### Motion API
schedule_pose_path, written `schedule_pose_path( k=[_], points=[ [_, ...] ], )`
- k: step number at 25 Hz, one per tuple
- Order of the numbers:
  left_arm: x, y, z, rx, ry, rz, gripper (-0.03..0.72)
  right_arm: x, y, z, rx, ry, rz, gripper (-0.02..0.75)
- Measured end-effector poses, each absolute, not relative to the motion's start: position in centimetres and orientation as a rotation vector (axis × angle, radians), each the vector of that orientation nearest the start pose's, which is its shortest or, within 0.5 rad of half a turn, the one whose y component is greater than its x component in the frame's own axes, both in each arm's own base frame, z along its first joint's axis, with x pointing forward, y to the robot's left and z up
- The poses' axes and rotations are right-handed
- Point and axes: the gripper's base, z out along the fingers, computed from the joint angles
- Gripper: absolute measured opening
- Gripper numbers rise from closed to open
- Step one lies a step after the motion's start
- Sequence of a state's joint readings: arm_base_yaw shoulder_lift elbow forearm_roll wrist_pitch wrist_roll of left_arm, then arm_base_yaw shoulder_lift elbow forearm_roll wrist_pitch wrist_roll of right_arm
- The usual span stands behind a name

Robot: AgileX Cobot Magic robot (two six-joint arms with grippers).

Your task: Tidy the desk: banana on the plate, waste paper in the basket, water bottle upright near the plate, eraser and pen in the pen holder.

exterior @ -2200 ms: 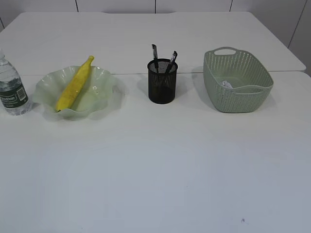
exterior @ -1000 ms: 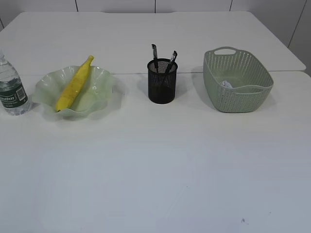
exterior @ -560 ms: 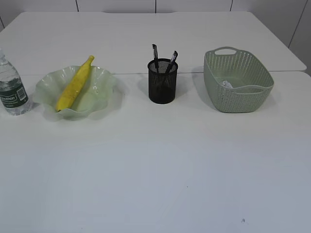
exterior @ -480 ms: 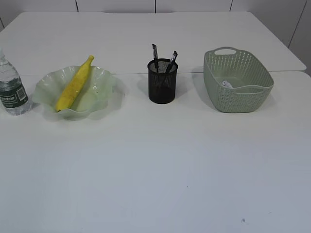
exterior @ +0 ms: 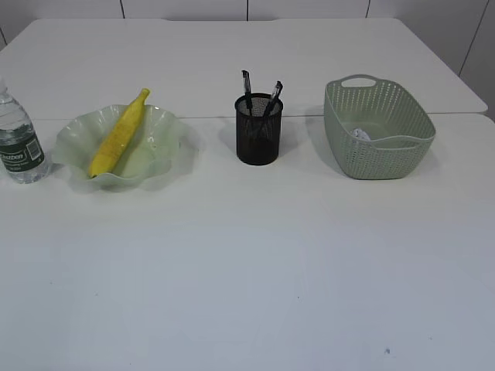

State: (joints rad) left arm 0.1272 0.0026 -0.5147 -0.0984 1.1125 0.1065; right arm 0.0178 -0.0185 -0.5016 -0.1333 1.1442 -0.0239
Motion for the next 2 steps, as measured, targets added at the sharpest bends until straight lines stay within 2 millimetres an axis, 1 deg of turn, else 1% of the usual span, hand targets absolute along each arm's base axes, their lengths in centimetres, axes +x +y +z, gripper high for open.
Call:
schedule_pose_path(
  k=[2],
  points=[
    [-0.76,-0.91,27.75,-0.013,2.08,0.024,-0.024,-1.18,-1.12,27.15,-0.029,2.104,-0.165,0.043]
  ],
)
